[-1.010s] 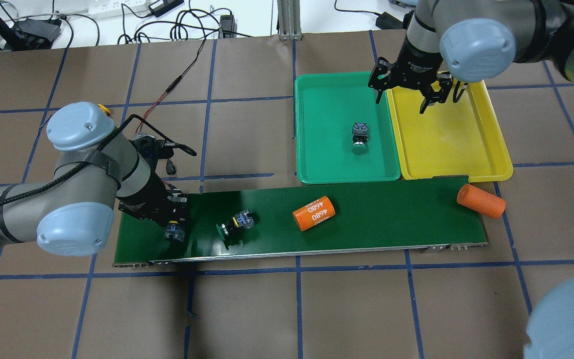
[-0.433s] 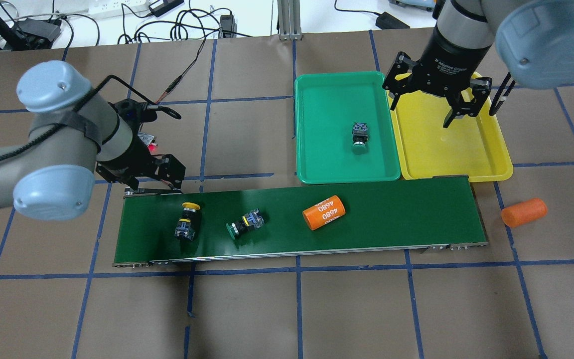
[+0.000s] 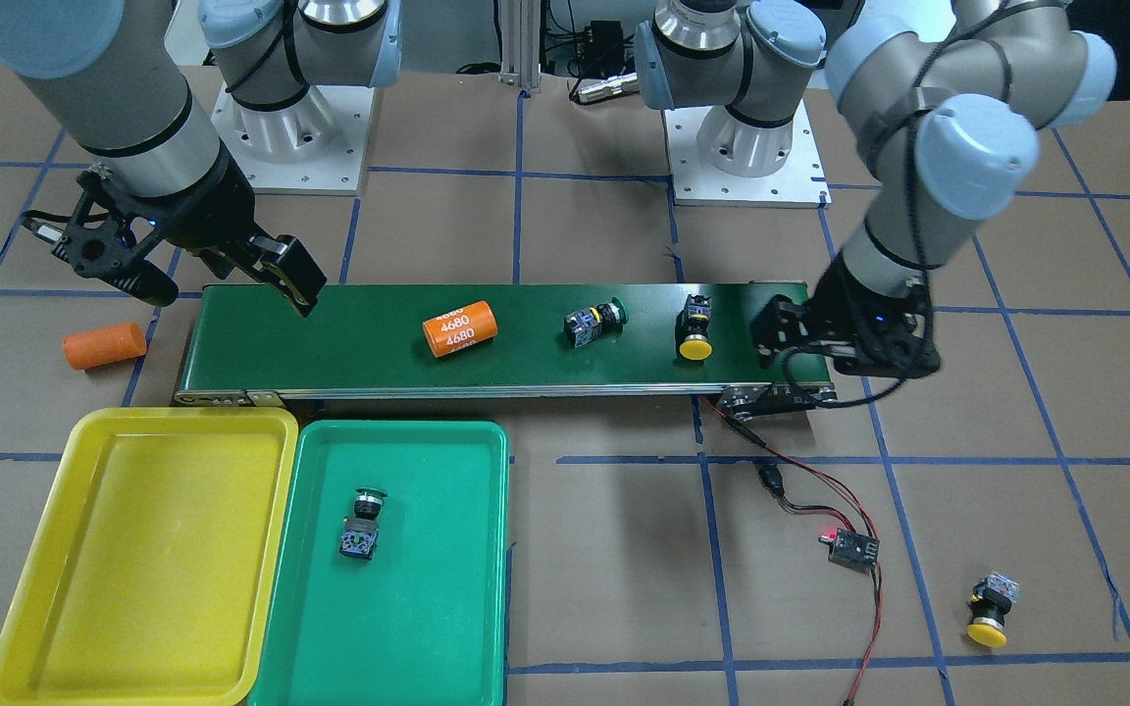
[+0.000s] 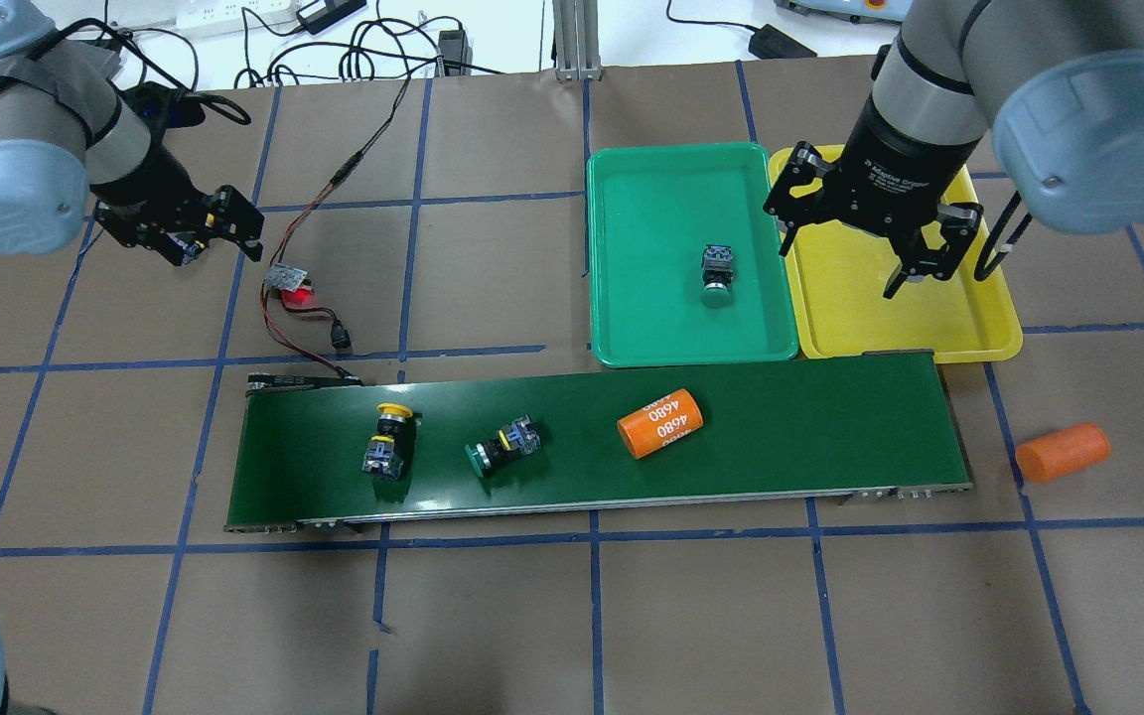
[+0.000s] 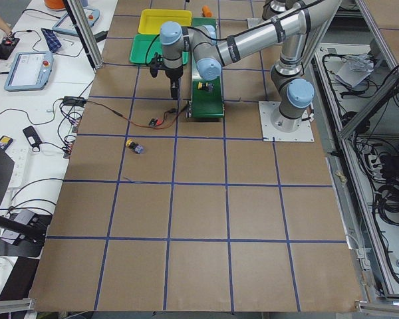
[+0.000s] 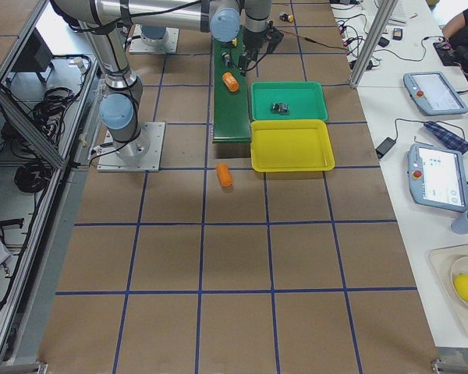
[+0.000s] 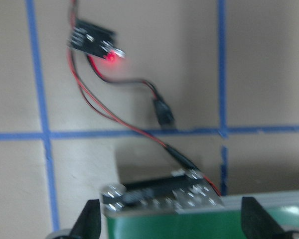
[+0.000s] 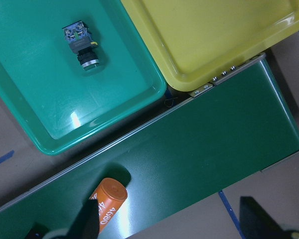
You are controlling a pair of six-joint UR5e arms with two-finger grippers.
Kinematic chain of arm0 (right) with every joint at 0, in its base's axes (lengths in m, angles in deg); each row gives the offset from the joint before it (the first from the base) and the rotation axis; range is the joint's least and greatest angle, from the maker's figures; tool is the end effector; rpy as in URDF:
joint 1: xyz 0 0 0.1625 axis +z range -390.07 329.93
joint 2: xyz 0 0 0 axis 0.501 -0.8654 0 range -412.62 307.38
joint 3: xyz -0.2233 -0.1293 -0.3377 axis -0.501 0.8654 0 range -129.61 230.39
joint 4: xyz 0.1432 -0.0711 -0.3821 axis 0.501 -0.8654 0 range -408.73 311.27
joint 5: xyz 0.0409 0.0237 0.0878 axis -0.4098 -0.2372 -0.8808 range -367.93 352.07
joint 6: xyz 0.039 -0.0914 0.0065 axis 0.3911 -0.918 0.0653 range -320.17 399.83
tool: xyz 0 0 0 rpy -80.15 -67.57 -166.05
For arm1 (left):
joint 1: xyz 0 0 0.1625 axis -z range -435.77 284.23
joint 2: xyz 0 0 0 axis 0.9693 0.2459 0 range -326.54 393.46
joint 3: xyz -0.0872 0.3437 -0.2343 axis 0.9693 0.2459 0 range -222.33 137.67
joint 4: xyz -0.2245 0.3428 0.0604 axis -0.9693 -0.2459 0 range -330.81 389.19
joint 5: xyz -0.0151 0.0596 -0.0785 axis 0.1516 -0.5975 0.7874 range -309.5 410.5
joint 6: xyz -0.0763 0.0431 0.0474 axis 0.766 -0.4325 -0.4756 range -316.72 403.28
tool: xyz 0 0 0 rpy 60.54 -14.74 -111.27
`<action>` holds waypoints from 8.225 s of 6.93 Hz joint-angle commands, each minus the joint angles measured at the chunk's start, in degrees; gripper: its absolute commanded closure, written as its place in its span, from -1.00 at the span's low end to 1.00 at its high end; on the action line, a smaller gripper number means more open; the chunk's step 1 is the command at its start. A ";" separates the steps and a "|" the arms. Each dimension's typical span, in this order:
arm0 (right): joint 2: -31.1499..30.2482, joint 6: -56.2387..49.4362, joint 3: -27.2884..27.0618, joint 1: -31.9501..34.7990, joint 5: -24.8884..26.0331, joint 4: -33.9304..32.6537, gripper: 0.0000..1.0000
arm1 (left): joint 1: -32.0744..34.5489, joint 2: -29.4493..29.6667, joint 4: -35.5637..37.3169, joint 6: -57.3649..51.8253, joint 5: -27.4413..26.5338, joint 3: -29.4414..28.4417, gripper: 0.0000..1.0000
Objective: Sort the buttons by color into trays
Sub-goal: 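Release yellow button on belt, grasp another yellow-capped button with left gripper, then place yellow button on belt with left while right grasps a green button, then carry the green button into the green tray with right while left rises, then lower the right gripper to the belt and grasp a yellow-capped button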
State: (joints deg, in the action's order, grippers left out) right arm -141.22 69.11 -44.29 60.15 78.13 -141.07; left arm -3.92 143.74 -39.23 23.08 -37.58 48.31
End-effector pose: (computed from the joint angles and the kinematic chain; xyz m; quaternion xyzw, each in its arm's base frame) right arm 0.1421 -0.4928 0.4402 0.2516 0.9667 0.0403 0.0250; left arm 0.0617 -0.6265 0.3228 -0.0180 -0.9997 0.0110 0.0140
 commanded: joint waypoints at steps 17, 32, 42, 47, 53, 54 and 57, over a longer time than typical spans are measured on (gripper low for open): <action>-6.32 26.78 -13.15 1.80 -2.28 -6.34 -1.00 | 5.81 -14.44 -3.33 5.32 -1.75 19.62 1.00; 12.22 47.63 -16.84 13.85 -3.61 -22.60 -1.00 | 18.33 -18.63 -19.38 17.66 -3.34 -4.82 -1.00; 13.34 26.36 -5.47 9.03 1.83 -23.06 1.00 | 18.24 -14.66 -22.46 18.27 -3.16 -10.82 -1.00; 27.96 12.91 8.19 5.32 0.78 -26.23 -0.89 | 18.24 -14.66 -22.02 18.54 -0.89 -11.09 -1.00; 14.21 0.18 7.14 4.97 1.57 -13.14 -1.00 | 18.07 -14.75 -20.53 18.54 0.53 -11.27 -1.00; 10.33 -5.41 6.45 4.71 1.75 -7.65 -1.00 | 18.07 -14.75 -20.44 18.54 1.06 -11.27 -1.00; 4.94 -9.42 -1.95 7.24 1.67 -7.14 -1.00 | 18.07 -14.75 -20.44 18.54 1.06 -11.18 -1.00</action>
State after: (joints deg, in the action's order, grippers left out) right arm -134.70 60.19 -41.57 65.97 80.16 -148.02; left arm 14.15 128.99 -59.68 41.59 -36.56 37.15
